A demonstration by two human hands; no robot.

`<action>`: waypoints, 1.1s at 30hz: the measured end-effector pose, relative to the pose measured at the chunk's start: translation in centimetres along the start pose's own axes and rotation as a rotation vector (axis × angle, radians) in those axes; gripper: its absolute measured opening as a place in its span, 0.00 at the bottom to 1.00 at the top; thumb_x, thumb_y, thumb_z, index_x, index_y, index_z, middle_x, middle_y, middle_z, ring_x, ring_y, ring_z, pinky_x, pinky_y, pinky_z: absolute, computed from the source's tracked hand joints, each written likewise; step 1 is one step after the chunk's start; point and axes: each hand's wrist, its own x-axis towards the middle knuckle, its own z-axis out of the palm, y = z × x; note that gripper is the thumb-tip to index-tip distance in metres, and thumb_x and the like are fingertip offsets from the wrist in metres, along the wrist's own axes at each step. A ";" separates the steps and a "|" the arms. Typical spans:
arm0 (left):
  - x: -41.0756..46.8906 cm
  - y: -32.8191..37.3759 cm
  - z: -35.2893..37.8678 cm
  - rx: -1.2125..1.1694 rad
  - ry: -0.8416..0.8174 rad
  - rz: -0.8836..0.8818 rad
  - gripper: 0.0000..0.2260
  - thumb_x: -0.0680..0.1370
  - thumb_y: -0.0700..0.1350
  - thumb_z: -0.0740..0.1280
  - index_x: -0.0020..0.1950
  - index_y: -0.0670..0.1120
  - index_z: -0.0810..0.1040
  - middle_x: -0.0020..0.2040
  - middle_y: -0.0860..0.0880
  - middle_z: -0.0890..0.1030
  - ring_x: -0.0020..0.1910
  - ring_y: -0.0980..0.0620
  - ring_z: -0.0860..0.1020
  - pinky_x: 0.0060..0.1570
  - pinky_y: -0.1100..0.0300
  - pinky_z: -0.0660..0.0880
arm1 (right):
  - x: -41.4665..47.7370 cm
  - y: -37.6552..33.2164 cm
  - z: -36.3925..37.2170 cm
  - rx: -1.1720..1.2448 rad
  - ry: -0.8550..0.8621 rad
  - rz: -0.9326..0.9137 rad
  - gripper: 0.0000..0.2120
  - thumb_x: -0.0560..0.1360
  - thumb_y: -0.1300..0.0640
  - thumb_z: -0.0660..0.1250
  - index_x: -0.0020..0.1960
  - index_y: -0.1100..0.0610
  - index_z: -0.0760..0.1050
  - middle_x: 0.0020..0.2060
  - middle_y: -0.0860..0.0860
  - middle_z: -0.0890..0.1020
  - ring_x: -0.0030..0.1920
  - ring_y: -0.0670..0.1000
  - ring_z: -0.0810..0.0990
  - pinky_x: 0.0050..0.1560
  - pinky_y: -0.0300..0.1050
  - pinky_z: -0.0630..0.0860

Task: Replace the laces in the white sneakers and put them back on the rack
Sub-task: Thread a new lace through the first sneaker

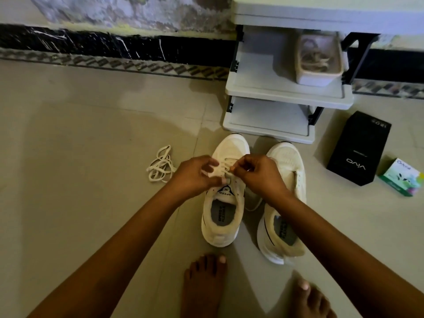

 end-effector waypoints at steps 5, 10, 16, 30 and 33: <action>0.0 -1.4 1.2 0.038 -0.038 -0.088 0.21 0.69 0.47 0.75 0.60 0.51 0.75 0.51 0.50 0.77 0.48 0.51 0.78 0.46 0.58 0.77 | -0.5 1.2 1.3 -0.046 -0.009 0.000 0.02 0.75 0.58 0.68 0.44 0.54 0.77 0.40 0.45 0.77 0.43 0.44 0.76 0.39 0.30 0.70; 0.1 -1.9 0.8 -0.214 -0.063 -0.124 0.12 0.76 0.38 0.65 0.57 0.47 0.79 0.53 0.42 0.81 0.51 0.46 0.80 0.51 0.52 0.79 | -0.1 0.9 2.1 -0.183 0.003 -0.048 0.03 0.74 0.58 0.68 0.45 0.57 0.78 0.41 0.50 0.79 0.42 0.47 0.77 0.44 0.39 0.74; 0.2 -1.6 0.1 -0.428 -0.146 -0.218 0.13 0.77 0.33 0.60 0.55 0.48 0.78 0.48 0.47 0.80 0.44 0.52 0.79 0.36 0.64 0.78 | -0.1 1.0 2.8 -0.219 -0.004 -0.038 0.02 0.75 0.57 0.67 0.43 0.55 0.75 0.41 0.51 0.79 0.42 0.48 0.76 0.44 0.39 0.72; 0.5 -1.7 -0.2 -0.444 -0.170 -0.221 0.16 0.77 0.32 0.62 0.62 0.45 0.77 0.49 0.45 0.80 0.43 0.53 0.79 0.33 0.67 0.78 | 0.0 1.7 3.4 -0.256 -0.011 -0.058 0.06 0.76 0.56 0.65 0.48 0.58 0.77 0.45 0.53 0.81 0.46 0.51 0.79 0.45 0.40 0.73; 0.5 -2.3 0.0 -0.374 -0.183 -0.128 0.15 0.77 0.37 0.65 0.63 0.47 0.77 0.52 0.46 0.81 0.46 0.53 0.80 0.37 0.67 0.79 | 0.0 1.9 3.6 -0.271 -0.002 -0.056 0.06 0.77 0.55 0.64 0.48 0.58 0.77 0.45 0.53 0.80 0.44 0.48 0.77 0.44 0.38 0.71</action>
